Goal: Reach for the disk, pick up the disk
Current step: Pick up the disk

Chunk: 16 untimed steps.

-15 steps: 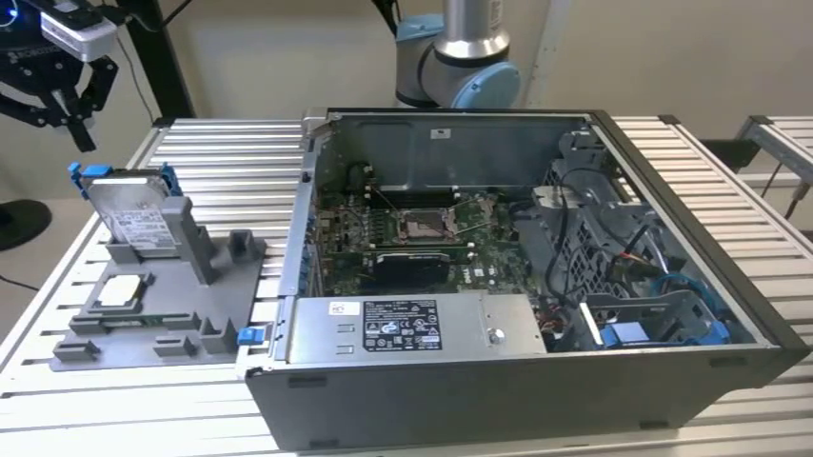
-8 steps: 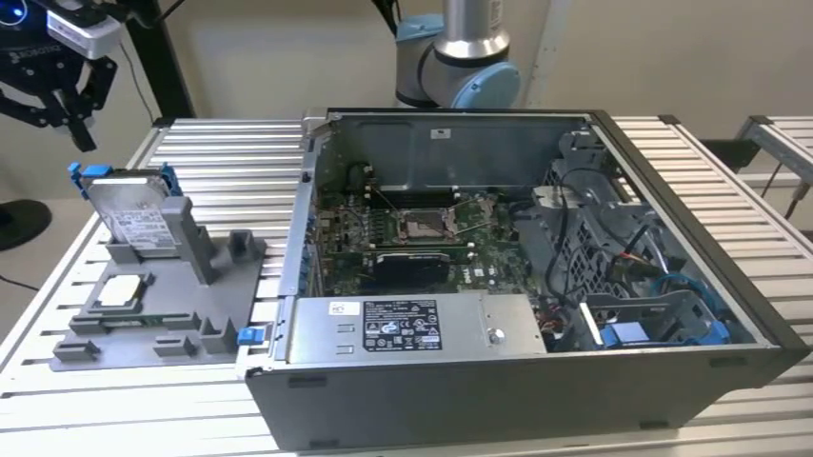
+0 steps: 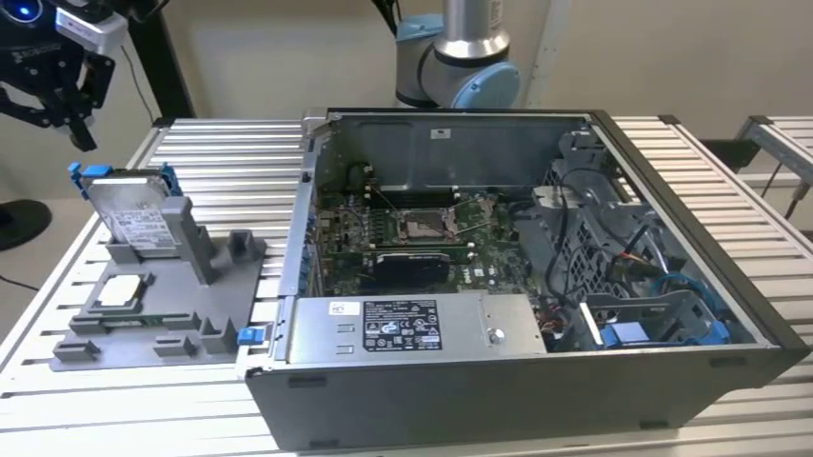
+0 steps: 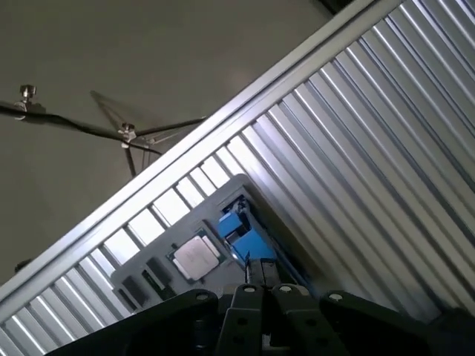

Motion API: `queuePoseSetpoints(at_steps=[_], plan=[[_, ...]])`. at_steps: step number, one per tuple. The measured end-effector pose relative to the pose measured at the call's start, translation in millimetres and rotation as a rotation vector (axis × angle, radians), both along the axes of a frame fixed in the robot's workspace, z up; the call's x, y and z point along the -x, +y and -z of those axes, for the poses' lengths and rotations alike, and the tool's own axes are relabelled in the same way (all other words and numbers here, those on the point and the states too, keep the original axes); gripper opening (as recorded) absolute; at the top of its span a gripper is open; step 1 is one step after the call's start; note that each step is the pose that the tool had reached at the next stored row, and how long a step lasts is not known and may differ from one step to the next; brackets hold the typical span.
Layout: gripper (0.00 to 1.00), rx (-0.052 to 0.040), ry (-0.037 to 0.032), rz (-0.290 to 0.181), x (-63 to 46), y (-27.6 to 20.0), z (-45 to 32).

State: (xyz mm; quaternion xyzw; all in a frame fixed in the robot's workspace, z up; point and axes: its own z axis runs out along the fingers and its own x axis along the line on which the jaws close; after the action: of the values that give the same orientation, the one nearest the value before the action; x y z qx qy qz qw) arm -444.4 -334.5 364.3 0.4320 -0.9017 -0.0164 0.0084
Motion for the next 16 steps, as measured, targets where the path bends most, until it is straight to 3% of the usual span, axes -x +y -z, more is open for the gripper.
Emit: queuePoseSetpoints(at_steps=[16], plan=[[0.00,0.0000,0.0000,-0.276,0.0,0.3,0.0]])
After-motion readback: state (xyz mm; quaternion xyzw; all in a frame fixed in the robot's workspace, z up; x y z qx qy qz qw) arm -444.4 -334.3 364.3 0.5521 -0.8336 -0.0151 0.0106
